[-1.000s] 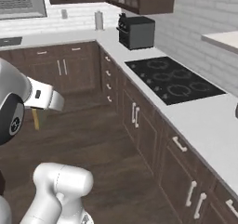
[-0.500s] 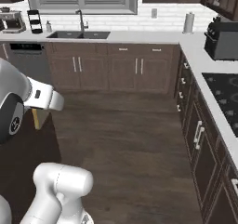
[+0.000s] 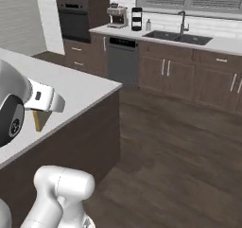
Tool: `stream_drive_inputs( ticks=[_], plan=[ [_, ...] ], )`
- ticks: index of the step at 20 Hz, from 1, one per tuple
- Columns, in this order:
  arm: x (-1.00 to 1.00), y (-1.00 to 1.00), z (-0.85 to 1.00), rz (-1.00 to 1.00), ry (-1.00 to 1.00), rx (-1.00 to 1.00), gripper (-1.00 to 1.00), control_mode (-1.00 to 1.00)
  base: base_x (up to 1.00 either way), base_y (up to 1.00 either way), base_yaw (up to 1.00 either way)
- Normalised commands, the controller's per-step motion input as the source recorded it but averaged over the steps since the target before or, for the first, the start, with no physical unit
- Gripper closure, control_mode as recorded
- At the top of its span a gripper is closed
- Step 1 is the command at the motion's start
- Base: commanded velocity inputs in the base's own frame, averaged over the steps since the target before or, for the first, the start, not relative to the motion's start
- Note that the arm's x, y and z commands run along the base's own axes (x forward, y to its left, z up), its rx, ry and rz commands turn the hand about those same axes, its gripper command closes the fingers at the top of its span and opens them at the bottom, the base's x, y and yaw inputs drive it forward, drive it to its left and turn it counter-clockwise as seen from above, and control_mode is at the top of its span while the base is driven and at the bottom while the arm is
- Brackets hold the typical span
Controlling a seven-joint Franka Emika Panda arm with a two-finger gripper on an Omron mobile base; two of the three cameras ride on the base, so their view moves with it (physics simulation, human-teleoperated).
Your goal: Start the toaster. Once the lever pops up, take the bread to the plate on the dining counter.
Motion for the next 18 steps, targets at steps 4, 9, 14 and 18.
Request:
stream_drive_inputs(
  ticks=[4, 9, 14, 18],
  plan=[
    [0.0, 0.0, 0.0, 0.0, 0.0, 0.0, 1.0, 1.0, 0.14, 0.0, 0.76],
    [0.0, 0.0, 0.0, 0.0, 0.0, 0.0, 1.0, 1.0, 0.34, 0.0, 0.72],
    [0.0, 0.0, 0.0, 0.0, 0.0, 0.0, 1.0, 1.0, 0.39, -0.07, 0.64],
    [0.0, 0.0, 0.0, 0.0, 0.0, 0.0, 1.0, 1.0, 0.33, -0.29, 0.4]
  ],
)
